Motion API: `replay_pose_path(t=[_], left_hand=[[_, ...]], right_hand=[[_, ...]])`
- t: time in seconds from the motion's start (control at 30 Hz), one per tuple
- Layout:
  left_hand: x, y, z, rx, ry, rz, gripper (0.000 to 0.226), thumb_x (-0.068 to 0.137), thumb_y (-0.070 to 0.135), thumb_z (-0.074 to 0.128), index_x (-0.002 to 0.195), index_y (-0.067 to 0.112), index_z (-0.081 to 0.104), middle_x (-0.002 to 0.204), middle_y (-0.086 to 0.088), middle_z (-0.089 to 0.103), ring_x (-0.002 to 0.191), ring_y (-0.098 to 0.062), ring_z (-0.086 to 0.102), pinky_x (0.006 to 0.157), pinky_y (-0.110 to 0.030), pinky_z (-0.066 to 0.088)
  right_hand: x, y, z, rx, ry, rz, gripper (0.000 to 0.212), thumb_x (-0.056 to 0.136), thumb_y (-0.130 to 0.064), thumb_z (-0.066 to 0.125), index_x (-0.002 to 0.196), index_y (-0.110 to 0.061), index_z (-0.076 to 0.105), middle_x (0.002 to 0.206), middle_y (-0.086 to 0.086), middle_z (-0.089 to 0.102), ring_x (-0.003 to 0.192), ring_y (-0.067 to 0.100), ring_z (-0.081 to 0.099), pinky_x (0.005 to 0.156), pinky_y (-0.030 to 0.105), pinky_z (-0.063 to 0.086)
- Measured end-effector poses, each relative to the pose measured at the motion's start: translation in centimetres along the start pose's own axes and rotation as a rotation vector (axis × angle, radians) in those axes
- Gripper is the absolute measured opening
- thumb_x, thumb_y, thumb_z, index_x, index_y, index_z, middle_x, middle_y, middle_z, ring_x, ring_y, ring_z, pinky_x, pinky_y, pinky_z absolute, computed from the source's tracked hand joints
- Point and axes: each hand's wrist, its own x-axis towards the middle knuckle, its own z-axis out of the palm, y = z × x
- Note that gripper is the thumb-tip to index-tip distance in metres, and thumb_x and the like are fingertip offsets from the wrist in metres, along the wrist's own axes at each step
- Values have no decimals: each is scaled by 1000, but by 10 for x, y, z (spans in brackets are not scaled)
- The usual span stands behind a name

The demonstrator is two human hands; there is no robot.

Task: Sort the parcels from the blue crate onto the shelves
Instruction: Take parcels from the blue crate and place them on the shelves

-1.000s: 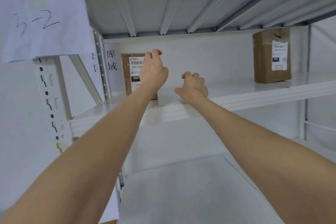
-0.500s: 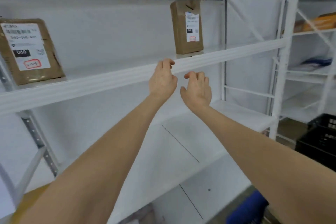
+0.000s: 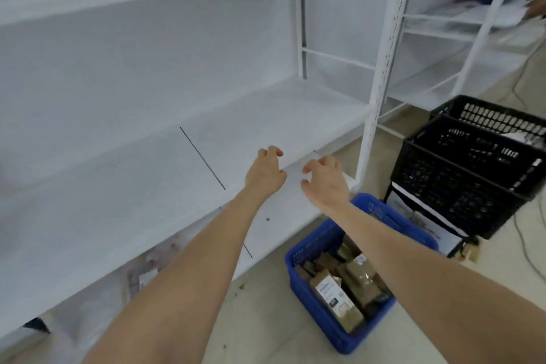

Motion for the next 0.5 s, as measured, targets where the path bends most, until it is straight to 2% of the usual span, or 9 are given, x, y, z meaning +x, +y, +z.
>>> replay_pose_path(t=[0.17, 0.3, 0.4, 0.5], left_hand=[[9, 4, 84, -1, -147, -25, 43, 89, 12, 50, 131, 13, 39, 130, -8, 40, 106, -24, 53, 83, -40, 51], [24, 5, 140, 17, -233, -57, 43, 91, 12, 51, 132, 14, 40, 131, -9, 40, 105, -24, 54, 85, -35, 48], [42, 2, 177, 21, -276, -76, 42, 91, 13, 51, 131, 14, 40, 131, -8, 40, 105, -25, 55, 81, -32, 44], [65, -2, 214, 5, -338, -117, 42, 90, 14, 51, 131, 14, 40, 131, -9, 40, 103, -26, 56, 81, -34, 46]], right_hand=[[3, 72, 26, -56, -117, 84, 29, 93, -24, 54, 121, -21, 56, 130, 6, 40, 123, 25, 36, 94, 34, 43], [20, 118, 48, -69, -219, 147, 29, 94, -22, 52, 122, -19, 54, 130, 9, 39, 122, 28, 36, 95, 36, 43], [38, 148, 65, -82, -282, 198, 30, 95, -24, 53, 124, -19, 53, 132, 9, 37, 123, 29, 35, 96, 36, 42], [60, 177, 85, -101, -338, 230, 34, 95, -28, 53, 128, -21, 51, 134, 9, 37, 125, 30, 35, 97, 36, 41]])
